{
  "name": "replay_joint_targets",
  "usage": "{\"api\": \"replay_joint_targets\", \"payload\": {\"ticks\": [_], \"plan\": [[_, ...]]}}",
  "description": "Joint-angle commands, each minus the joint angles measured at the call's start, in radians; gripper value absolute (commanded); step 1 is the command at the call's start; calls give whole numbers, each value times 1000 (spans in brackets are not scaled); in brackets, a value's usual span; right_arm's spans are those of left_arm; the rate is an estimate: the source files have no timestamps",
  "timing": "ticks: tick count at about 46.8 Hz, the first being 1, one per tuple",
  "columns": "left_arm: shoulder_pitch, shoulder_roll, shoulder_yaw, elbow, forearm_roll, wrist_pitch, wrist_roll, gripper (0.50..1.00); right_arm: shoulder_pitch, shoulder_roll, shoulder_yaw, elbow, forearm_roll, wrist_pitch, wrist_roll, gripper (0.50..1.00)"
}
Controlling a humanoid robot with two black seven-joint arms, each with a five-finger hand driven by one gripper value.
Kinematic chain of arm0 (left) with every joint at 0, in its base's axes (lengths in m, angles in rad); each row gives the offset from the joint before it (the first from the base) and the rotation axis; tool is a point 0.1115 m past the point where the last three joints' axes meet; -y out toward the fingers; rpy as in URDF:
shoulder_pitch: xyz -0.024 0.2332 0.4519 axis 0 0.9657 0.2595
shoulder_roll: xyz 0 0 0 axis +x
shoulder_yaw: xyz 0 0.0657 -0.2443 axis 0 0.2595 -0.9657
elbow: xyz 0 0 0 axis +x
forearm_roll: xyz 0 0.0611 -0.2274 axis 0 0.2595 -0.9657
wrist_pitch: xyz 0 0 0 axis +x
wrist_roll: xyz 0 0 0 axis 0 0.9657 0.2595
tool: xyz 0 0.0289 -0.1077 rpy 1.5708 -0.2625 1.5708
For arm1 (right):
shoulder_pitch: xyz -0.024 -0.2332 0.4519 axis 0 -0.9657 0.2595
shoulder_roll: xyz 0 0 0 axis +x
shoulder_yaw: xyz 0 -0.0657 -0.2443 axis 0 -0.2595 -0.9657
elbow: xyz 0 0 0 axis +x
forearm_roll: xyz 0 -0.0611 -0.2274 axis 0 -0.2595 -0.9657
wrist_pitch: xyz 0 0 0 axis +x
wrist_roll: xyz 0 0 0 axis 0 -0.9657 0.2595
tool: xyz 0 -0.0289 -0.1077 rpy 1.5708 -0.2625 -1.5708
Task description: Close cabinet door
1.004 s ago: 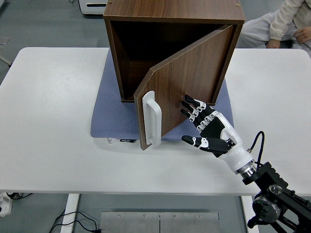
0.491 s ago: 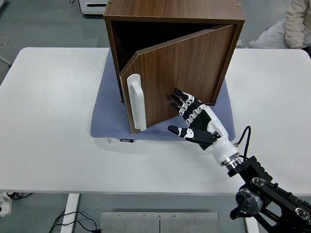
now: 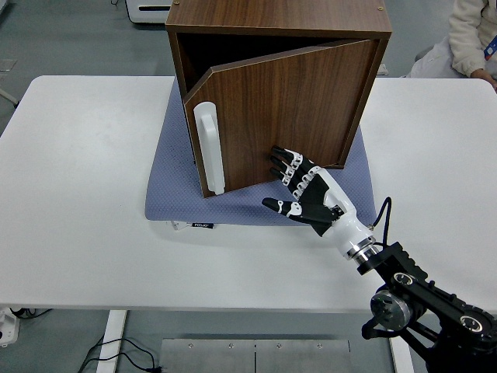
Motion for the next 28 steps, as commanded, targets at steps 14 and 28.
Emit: {"api": "replay_joint_targets", "payload": {"ticks": [14,28], "plan": [[0,0,0,0,1,0,0,1000,92,-2,-101,-20,1,1,-1,1000],[0,0,0,0,1,0,0,1000,158,-30,-104,-41,61,1,-12,1000]]}}
